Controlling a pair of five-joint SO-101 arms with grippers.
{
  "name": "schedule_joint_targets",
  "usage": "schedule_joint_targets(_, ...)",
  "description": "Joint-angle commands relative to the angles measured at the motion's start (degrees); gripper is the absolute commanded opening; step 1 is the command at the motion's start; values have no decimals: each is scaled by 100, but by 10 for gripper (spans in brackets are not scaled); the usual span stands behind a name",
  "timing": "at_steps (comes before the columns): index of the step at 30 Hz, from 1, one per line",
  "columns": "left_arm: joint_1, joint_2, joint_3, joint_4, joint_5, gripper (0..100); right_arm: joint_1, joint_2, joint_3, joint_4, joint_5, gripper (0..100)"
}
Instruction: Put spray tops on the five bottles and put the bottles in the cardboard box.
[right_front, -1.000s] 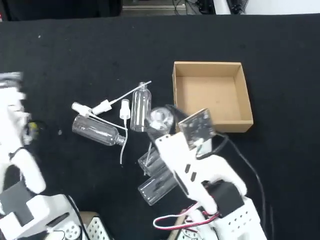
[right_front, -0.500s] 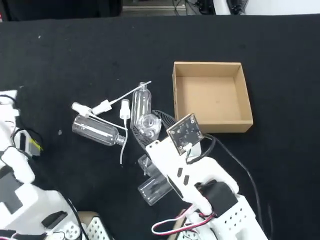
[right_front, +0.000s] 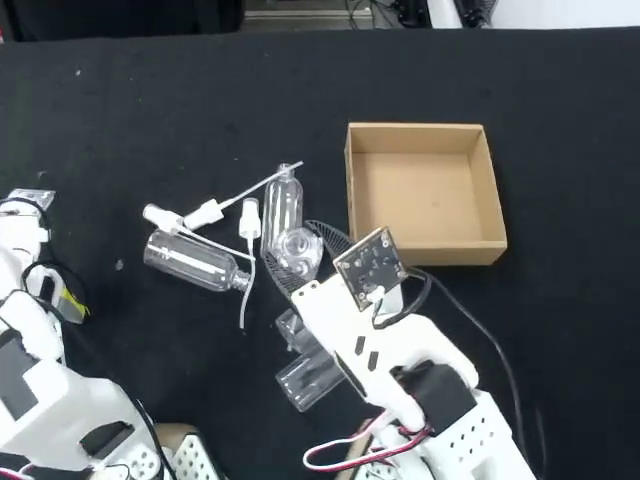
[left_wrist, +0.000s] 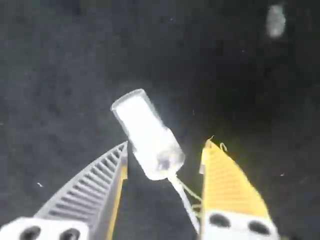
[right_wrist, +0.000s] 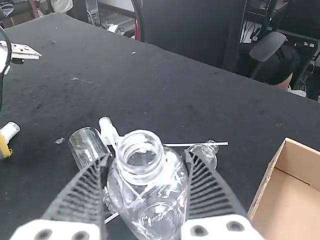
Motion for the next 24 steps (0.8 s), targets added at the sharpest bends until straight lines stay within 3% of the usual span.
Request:
schedule_joint_targets(1, -22, -44, -242, 264, 1187, 230, -79, -92, -57, -202, 9, 11)
schedule_joint_targets(6, -13, -44, -286, 220, 1916, 230, -79, -92, -57, -202, 9, 11)
schedule_joint_targets(15, -31, -44, -347, 158, 2488, 230, -70, -92, -57, -193, 9, 11)
schedule_joint_targets(24, -57, -35, -681, 149, 2277, 230, -62, -92, -57, -185, 9, 11)
